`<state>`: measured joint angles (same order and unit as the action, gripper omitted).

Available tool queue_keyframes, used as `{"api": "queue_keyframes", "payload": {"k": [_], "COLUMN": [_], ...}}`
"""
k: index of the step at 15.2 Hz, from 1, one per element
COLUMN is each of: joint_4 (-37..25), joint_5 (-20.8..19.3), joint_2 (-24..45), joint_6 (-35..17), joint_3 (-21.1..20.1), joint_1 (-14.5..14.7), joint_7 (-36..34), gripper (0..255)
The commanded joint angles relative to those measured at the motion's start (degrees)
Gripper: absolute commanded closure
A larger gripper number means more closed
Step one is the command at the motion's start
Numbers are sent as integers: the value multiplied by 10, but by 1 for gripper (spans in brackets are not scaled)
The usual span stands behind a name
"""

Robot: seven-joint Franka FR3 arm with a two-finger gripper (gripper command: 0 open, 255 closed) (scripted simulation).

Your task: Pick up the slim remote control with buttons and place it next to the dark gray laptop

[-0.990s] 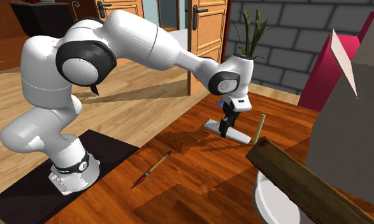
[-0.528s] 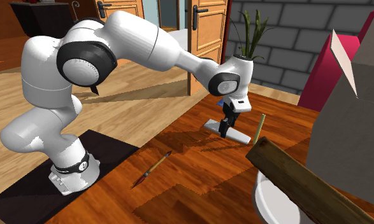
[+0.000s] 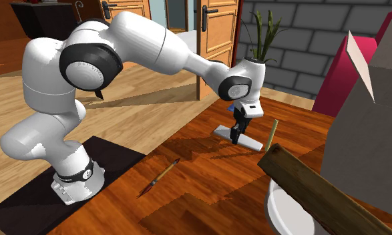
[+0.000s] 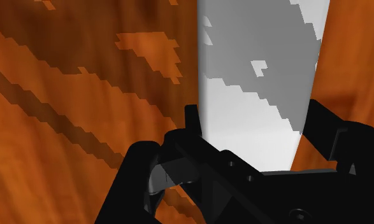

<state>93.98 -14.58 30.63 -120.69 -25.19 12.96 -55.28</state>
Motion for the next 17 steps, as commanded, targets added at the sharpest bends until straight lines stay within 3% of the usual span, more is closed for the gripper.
{"api": "queue_keyframes", "payload": {"k": [1,17], "joint_4": [0,-50], "joint_5": [0,22], "joint_2": [0,-41], "joint_6": [0,87], "joint_3": [0,-12], "joint_1": [0,-5], "joint_7": [0,14], "gripper": [255,255]}}
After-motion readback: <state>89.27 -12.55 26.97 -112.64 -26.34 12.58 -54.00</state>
